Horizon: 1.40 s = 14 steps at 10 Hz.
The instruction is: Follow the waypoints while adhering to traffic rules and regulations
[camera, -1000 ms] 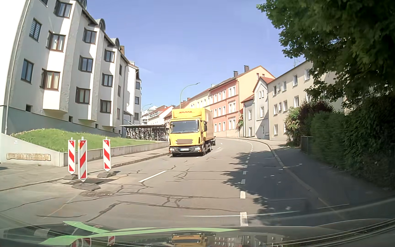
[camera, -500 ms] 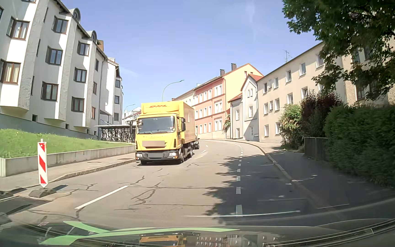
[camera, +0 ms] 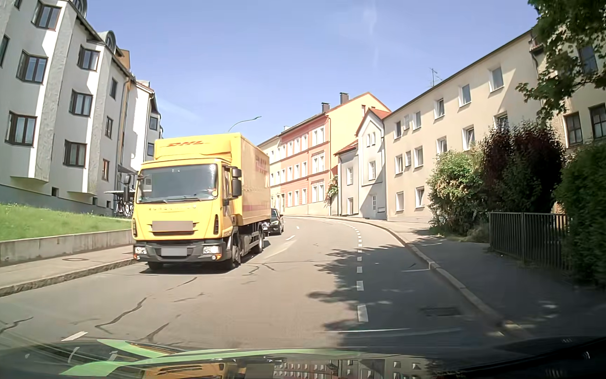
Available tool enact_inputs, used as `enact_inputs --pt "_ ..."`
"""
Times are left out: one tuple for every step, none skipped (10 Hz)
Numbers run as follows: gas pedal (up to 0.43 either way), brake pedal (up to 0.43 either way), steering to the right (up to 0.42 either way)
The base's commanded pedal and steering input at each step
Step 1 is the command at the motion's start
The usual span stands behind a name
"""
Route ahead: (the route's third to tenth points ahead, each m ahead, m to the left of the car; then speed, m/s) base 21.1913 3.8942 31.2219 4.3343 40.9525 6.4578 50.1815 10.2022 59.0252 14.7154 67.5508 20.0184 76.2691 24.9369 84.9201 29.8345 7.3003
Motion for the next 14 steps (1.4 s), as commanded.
enact_inputs --pt "0.209 0.0 0.045" --pt "0.209 0.0 0.045" --pt "0.209 0.0 0.043" --pt "0.209 0.0 0.035" --pt "0.209 0.0 0.023" --pt "0.209 0.0 0.012" --pt "0.209 0.0 0.008" --pt "0.209 0.0 0.005" --pt "0.209 0.0 0.004" --pt "0.209 0.0 -0.001" --pt "0.209 0.0 -0.008" --pt "0.209 0.0 -0.013" --pt "0.209 0.0 -0.015" --pt "0.209 0.0 -0.019"
